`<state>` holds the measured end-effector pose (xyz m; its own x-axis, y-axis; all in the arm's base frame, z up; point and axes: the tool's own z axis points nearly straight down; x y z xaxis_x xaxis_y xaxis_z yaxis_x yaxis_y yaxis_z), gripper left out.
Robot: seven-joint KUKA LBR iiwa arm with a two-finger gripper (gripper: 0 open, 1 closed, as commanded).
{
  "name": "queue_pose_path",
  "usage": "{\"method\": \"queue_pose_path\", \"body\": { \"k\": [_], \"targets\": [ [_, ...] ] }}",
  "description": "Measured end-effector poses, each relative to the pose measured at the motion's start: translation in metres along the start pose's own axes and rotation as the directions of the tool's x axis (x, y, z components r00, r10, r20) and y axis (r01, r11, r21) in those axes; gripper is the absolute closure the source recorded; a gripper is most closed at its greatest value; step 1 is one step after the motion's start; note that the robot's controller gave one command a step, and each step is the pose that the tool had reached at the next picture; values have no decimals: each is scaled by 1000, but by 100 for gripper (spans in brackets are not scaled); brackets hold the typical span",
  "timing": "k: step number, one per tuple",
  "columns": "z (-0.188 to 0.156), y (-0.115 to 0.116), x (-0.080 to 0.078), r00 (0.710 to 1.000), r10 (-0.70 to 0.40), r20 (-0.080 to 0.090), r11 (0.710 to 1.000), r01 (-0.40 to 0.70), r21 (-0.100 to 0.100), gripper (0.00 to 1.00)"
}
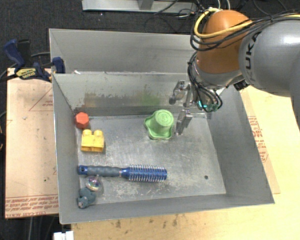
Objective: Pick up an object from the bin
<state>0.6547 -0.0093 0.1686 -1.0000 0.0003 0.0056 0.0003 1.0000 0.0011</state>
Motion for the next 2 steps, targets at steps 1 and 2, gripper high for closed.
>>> {"method": "queue_pose_path", "body": {
  "k": [1,2],
  "targets": [
    [53,15,14,999,41,1,999,-41,-1,0],
    [28,-12,15,976,-217,10,976,217,3,0]
  ]
}}
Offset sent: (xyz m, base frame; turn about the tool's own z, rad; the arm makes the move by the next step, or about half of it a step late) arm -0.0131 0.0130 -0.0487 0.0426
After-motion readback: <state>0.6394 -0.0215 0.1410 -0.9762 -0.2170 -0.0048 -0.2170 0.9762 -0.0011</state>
